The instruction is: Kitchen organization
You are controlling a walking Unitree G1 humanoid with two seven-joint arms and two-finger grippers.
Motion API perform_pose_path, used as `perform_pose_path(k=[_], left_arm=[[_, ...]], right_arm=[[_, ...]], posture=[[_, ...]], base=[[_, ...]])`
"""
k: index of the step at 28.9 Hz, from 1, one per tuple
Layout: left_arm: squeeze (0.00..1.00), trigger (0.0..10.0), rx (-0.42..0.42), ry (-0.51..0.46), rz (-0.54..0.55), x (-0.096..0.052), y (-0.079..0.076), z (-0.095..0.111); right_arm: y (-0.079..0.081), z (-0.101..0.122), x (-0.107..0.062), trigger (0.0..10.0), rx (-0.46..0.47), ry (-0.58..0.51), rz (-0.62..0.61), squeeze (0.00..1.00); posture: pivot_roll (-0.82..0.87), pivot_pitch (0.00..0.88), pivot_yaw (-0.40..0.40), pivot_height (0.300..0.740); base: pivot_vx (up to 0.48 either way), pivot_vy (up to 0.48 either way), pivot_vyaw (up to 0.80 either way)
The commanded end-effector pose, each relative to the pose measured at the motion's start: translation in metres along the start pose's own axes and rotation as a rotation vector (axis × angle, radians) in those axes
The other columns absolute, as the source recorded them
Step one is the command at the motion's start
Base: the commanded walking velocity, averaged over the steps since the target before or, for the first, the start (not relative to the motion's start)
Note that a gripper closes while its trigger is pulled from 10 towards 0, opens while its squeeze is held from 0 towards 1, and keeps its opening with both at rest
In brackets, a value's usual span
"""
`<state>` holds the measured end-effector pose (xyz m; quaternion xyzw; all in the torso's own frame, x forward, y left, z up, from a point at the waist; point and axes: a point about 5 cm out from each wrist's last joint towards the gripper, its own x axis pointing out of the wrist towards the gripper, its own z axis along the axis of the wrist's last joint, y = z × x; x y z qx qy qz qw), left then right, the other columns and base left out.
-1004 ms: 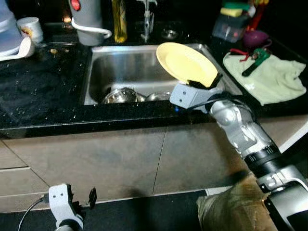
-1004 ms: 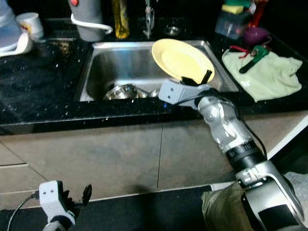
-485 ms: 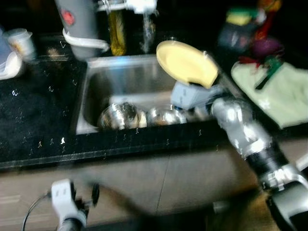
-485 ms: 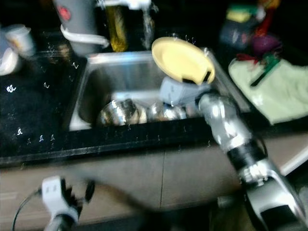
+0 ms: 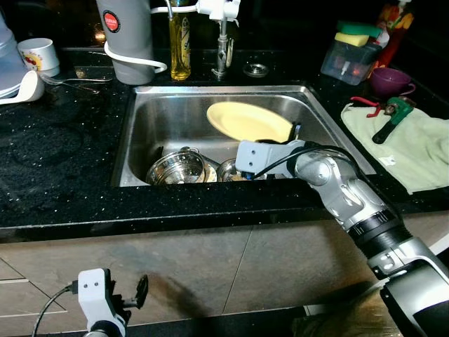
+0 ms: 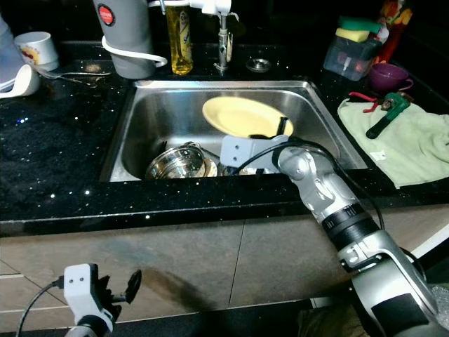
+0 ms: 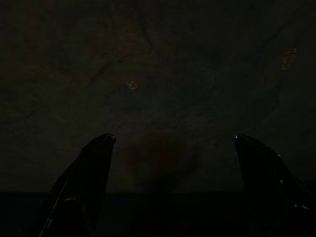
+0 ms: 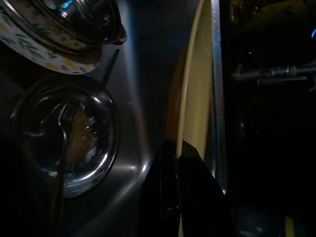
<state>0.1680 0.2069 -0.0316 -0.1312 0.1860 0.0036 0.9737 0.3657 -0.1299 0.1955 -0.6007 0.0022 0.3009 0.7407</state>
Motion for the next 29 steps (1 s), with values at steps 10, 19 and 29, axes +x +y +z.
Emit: perform_pose_path(k=[10,19,29], left_arm=[[0.00,10.0,0.004,-0.011,-0.038,-0.003,-0.006,0.001],[0.00,10.0,0.003,-0.025,-0.046,-0.010,-0.009,-0.001],[0.00,10.0,-0.014,-0.047,-0.044,-0.021,-0.017,-0.004]], right_arm=[[0.031,0.034,0.043,10.0,0.134,0.023,0.225,0.00],[0.019,0.033,0.056,10.0,0.174,0.131,0.191,0.00],[0.005,0.039,0.065,10.0,0.201,0.202,0.045,0.00]], posture=[[0.07,0.000,-0.103,0.732],[0.07,0.000,-0.132,0.732],[0.10,0.039,-0.174,0.732]], base=[[0.000,0.000,0.00],[0.000,0.000,0.00],[0.000,0.000,0.00]])
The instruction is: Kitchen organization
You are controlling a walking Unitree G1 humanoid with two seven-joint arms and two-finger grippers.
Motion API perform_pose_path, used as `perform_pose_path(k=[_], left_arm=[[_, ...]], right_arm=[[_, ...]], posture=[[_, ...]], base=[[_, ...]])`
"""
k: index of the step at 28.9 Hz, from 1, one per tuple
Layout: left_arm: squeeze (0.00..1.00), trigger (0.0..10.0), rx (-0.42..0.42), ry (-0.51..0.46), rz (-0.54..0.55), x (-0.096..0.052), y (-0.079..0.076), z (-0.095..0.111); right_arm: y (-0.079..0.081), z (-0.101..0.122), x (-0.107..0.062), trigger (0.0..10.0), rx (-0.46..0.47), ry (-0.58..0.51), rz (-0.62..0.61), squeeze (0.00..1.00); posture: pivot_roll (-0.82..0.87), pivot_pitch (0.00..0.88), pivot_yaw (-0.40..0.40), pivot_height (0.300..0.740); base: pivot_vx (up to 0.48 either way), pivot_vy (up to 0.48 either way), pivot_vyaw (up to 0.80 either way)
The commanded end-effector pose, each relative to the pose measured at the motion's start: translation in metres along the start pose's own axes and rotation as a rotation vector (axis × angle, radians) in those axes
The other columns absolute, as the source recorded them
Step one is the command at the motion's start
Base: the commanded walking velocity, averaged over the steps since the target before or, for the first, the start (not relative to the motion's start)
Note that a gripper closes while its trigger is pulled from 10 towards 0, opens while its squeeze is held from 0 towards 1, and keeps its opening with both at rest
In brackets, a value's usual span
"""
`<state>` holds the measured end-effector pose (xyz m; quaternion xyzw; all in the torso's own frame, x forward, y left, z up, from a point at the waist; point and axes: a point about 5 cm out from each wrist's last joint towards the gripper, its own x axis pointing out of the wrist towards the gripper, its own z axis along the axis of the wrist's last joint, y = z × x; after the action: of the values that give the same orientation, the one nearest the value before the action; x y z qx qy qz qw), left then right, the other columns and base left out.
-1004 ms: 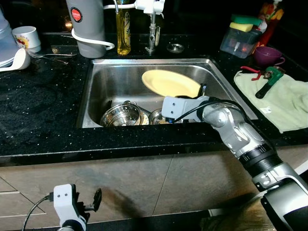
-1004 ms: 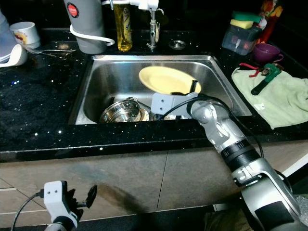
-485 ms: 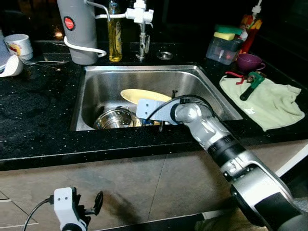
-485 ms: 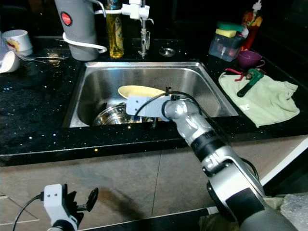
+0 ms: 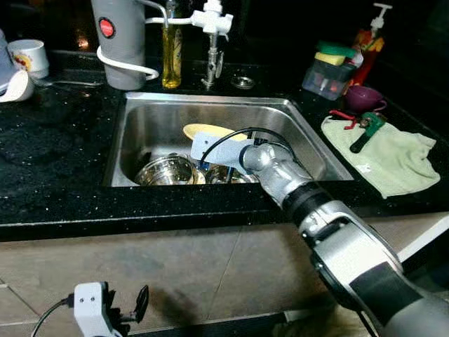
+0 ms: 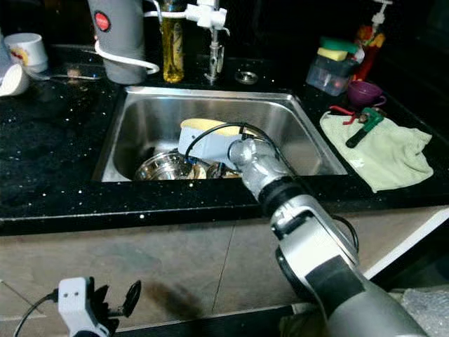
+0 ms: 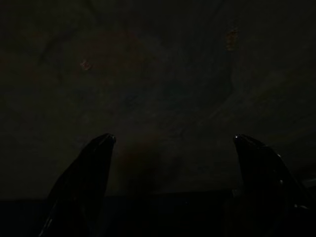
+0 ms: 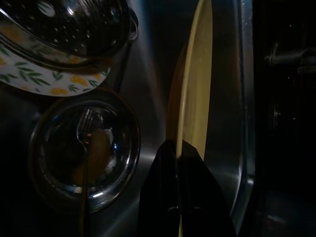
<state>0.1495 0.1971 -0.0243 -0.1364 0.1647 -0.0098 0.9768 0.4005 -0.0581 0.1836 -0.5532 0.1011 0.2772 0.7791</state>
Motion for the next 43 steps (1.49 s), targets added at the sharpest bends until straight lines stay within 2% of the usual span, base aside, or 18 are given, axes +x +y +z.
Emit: perform_pose_path(k=[1,4,6,8,18,19,20,26,27,28,29,31,32,35,36,38,41,43], left_arm=[[0.00,10.0,-0.013,-0.011,-0.009,-0.003,-0.008,-0.002],[0.00,10.0,-0.016,-0.013,-0.009,-0.005,-0.009,-0.002],[0.00,10.0,-0.021,-0.016,-0.007,-0.009,-0.010,-0.003],[0.00,10.0,-0.023,-0.017,-0.006,-0.010,-0.011,-0.004],[0.00,10.0,-0.025,-0.024,0.002,-0.019,-0.016,-0.004],[0.00,10.0,-0.025,-0.024,0.002,-0.019,-0.017,-0.004],[0.00,10.0,-0.025,-0.024,0.005,-0.020,-0.017,-0.004],[0.00,10.0,-0.023,-0.026,0.006,-0.018,-0.016,-0.002],[0.00,10.0,-0.022,-0.025,0.007,-0.017,-0.016,-0.002],[0.00,10.0,-0.022,-0.025,0.007,-0.017,-0.016,-0.002],[0.00,10.0,-0.021,-0.025,0.006,-0.016,-0.015,-0.001],[0.00,10.0,-0.019,-0.025,0.006,-0.015,-0.015,-0.001],[0.00,10.0,-0.018,-0.024,0.004,-0.014,-0.014,0.000],[0.00,10.0,-0.013,-0.021,-0.012,-0.009,-0.012,0.002],[0.00,10.0,-0.013,-0.021,-0.012,-0.009,-0.012,0.002],[0.00,10.0,-0.018,-0.015,-0.036,-0.005,-0.011,0.003],[0.00,10.0,-0.019,-0.010,-0.052,-0.003,-0.011,0.003],[0.00,10.0,-0.022,0.003,-0.050,0.001,-0.007,0.003]], right_arm=[[0.000,-0.010,0.002,10.0,0.063,0.062,-0.036,0.00],[-0.002,-0.009,0.002,10.0,0.118,0.065,-0.043,0.00],[-0.004,-0.006,0.002,10.0,0.289,0.051,-0.025,0.00],[-0.005,-0.004,0.002,10.0,0.346,0.043,-0.017,0.00],[-0.004,-0.004,0.003,10.0,0.406,0.060,-0.003,0.00],[-0.003,-0.003,0.003,10.0,0.409,0.058,0.003,0.16],[-0.002,-0.001,0.003,10.0,0.433,0.048,0.021,1.00],[-0.012,0.005,0.002,10.0,0.477,-0.009,-0.008,1.00],[-0.015,0.006,0.001,10.0,0.501,-0.030,-0.012,0.88],[-0.015,0.006,0.001,10.0,0.501,-0.030,-0.012,0.88],[-0.020,0.009,-0.001,10.0,0.550,-0.072,-0.011,0.30],[-0.024,0.011,-0.002,10.0,0.580,-0.100,-0.009,0.30],[-0.029,0.016,-0.004,10.0,0.629,-0.165,0.011,0.00],[-0.045,0.030,-0.015,10.0,0.823,-0.428,0.135,0.00],[-0.045,0.030,-0.015,10.0,0.823,-0.428,0.135,0.00],[-0.050,0.032,-0.023,10.0,0.903,-0.584,0.208,0.00],[-0.049,0.029,-0.027,10.0,0.948,-0.678,0.263,0.00],[-0.040,0.019,-0.036,10.0,1.049,-0.836,0.366,0.00]], posture=[[0.10,0.041,-0.175,0.732],[0.10,0.050,-0.180,0.732],[0.09,0.062,-0.192,0.732],[0.09,0.064,-0.194,0.732],[0.09,0.089,-0.212,0.732],[0.09,0.089,-0.213,0.732],[0.09,0.087,-0.213,0.732],[0.09,0.078,-0.206,0.732],[0.09,0.072,-0.202,0.732],[0.09,0.072,-0.202,0.732],[0.09,0.064,-0.195,0.732],[0.09,0.064,-0.195,0.732],[0.09,0.055,-0.189,0.732],[0.08,0.036,-0.171,0.732],[0.08,0.036,-0.171,0.732],[0.08,0.018,-0.156,0.732],[0.08,0.012,-0.148,0.732],[0.08,0.000,-0.128,0.732]], base=[[0.000,0.000,0.00],[0.000,0.000,0.00],[0.000,0.000,0.00],[0.000,0.000,0.00],[0.000,0.000,0.00],[0.000,0.000,0.00],[0.000,0.000,0.00],[0.000,0.000,0.00],[0.000,0.000,0.00],[0.000,0.000,0.00],[0.000,0.000,0.00],[0.000,0.000,0.00],[0.000,0.000,0.00],[0.000,0.000,0.00],[0.000,0.000,0.00],[0.000,0.000,0.00],[0.000,0.000,0.00],[0.000,0.000,0.00]])
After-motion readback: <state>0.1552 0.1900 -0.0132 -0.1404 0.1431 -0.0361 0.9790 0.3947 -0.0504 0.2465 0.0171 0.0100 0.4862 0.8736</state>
